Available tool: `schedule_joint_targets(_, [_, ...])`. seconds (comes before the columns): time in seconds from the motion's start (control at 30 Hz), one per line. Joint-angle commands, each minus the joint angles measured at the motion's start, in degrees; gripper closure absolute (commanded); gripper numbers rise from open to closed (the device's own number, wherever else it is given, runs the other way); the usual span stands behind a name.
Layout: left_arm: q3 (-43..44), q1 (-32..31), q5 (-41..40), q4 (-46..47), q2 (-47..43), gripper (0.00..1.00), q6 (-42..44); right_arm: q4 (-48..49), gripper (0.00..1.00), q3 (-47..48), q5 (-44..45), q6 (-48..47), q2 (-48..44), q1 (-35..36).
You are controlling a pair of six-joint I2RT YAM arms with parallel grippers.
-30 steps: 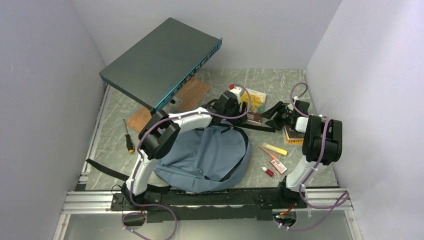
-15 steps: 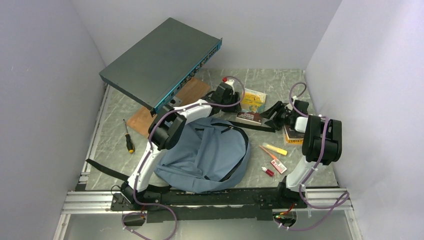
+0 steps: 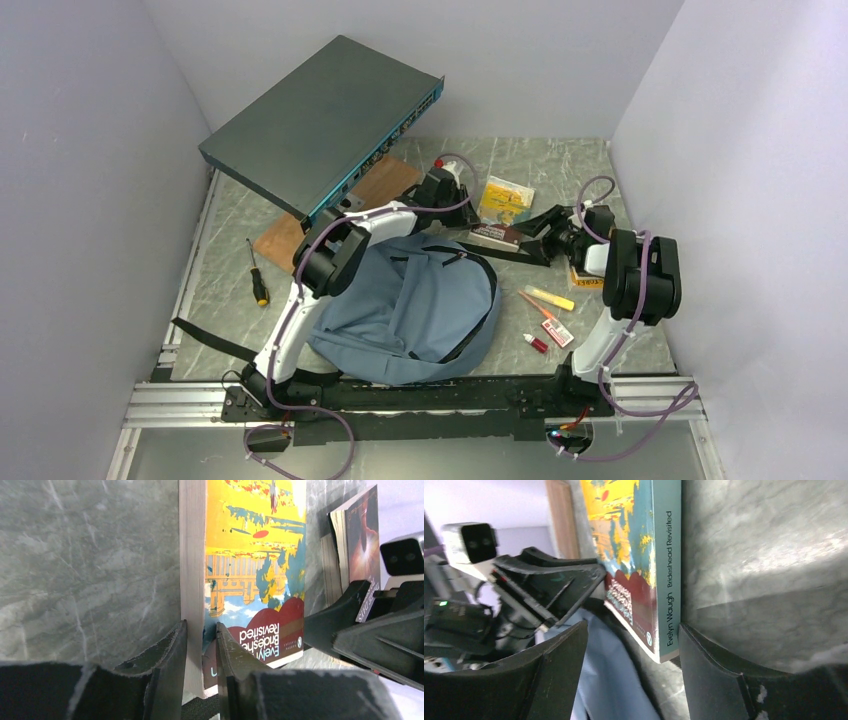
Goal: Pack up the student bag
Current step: Pick up the book from the center of the board.
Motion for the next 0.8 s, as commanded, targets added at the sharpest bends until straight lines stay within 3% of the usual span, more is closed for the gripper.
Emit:
schedule_joint_targets(0.0, [-3.7,-2.0,5.2,-2.7,0.8,0.77,-2.1,20.1,0.31,-2.5,-10.7,16.7,-2.1,1.7])
schedule_joint_targets(0.17, [-4.2,-2.2,8.1,-0.5,1.3,0.78,-4.4,19.3,0.29,-2.1,-9.9,16.0,-3.9,2.0])
schedule_joint_targets(0.37, [-4.5,-2.4,8.9,0.2,1.3,0.78,-5.6,-8.8,0.27,0.6,4.0,-4.8,-8.9,2.7])
schedule_joint_targets(0.57, [-4.7,-3.3,11.6,1.8,2.2,0.78,-8.5,-8.2,0.27,-2.5,4.4,-5.1,-8.8,3.0])
schedule_joint_targets(0.77, [-4.1,-6.2,12.7,2.0,2.1,0.78,-8.2,-12.5,0.27,-2.9,6.3,-8.3,-14.7,2.9])
